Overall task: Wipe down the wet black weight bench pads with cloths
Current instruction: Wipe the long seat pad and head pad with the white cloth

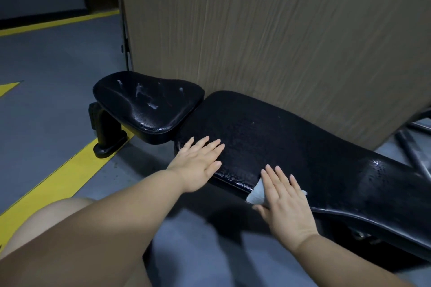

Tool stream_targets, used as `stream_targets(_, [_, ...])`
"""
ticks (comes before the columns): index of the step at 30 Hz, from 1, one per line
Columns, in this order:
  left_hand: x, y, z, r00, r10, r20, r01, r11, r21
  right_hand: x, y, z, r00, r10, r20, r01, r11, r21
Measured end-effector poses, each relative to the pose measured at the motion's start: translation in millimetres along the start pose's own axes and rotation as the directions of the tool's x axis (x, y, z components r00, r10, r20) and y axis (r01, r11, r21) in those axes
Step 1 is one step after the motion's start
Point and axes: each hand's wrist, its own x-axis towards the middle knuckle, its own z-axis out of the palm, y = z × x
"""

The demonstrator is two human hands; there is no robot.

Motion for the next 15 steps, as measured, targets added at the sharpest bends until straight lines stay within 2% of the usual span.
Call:
stream_targets(9, [1.5, -1.6, -2.6, 0.998, -0.003, 0.059, 0.003, 1.0, 0.007, 43.6, -54.0, 13.4, 0.987, -0.126, -0.096, 0.125, 0.992, -0.016])
stream_targets(15, [0.0, 2.4, -6.4, 0.996, -0.034, 0.08, 0.035, 0.999, -0.017, 28.6, -34.4, 11.4, 0.973, -0.187, -0.132, 0.187, 0.982, -0.014])
